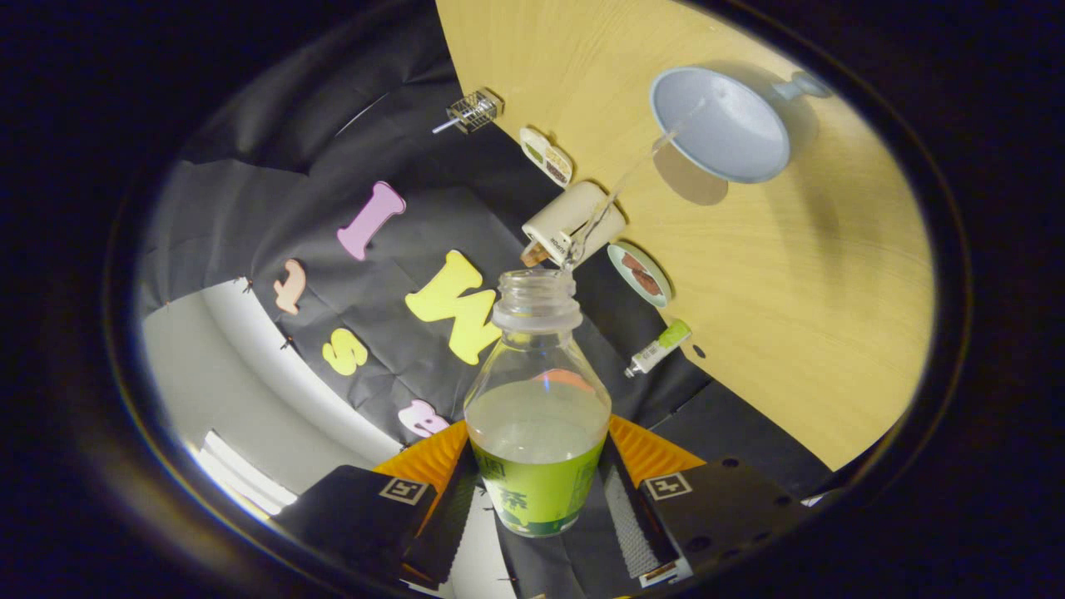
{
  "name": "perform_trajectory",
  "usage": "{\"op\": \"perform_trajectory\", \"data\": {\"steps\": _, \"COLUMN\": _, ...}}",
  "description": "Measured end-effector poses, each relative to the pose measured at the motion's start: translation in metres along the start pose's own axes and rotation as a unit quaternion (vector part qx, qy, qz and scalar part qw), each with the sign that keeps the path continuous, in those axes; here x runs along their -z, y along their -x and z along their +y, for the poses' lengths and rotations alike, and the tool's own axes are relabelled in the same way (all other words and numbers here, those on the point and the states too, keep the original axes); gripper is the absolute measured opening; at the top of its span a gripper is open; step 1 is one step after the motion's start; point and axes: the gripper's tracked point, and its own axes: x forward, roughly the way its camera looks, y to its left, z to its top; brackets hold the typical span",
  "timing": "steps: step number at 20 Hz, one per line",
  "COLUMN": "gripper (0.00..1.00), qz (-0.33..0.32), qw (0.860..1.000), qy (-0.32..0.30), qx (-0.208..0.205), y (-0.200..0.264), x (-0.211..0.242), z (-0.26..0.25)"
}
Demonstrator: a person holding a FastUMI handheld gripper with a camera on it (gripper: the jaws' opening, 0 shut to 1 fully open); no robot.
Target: Take the bottle from table, then pour the juice into the cup, finally place the bottle on the coaster
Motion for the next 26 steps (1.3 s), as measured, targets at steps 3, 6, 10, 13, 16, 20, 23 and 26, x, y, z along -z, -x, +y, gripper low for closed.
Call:
{"op": "perform_trajectory", "data": {"steps": 3, "gripper": 0.79, "qz": -0.001, "qw": 1.0, "qy": -0.016, "qx": -0.01, "y": 0.0, "x": -0.003, "z": 0.003}}
{"op": "perform_trajectory", "data": {"steps": 6, "gripper": 0.79, "qz": -0.001, "qw": 0.999, "qy": -0.032, "qx": -0.026, "y": 0.002, "x": -0.003, "z": 0.01}}
{"op": "perform_trajectory", "data": {"steps": 10, "gripper": 0.79, "qz": 0.001, "qw": 0.999, "qy": -0.041, "qx": -0.028, "y": -0.003, "x": -0.004, "z": 0.009}}
{"op": "perform_trajectory", "data": {"steps": 13, "gripper": 0.79, "qz": 0.001, "qw": 0.999, "qy": -0.046, "qx": -0.025, "y": 0.001, "x": -0.004, "z": 0.007}}
{"op": "perform_trajectory", "data": {"steps": 16, "gripper": 0.79, "qz": 0.001, "qw": 0.999, "qy": -0.044, "qx": -0.022, "y": -0.001, "x": -0.003, "z": 0.004}}
{"op": "perform_trajectory", "data": {"steps": 20, "gripper": 0.79, "qz": -0.004, "qw": 1.0, "qy": -0.01, "qx": -0.006, "y": -0.002, "x": -0.001, "z": -0.006}}
{"op": "perform_trajectory", "data": {"steps": 23, "gripper": 0.79, "qz": -0.007, "qw": 0.998, "qy": 0.057, "qx": 0.029, "y": -0.002, "x": -0.003, "z": -0.024}}
{"op": "perform_trajectory", "data": {"steps": 26, "gripper": 0.79, "qz": -0.019, "qw": 0.99, "qy": 0.11, "qx": 0.09, "y": -0.001, "x": -0.01, "z": -0.057}}
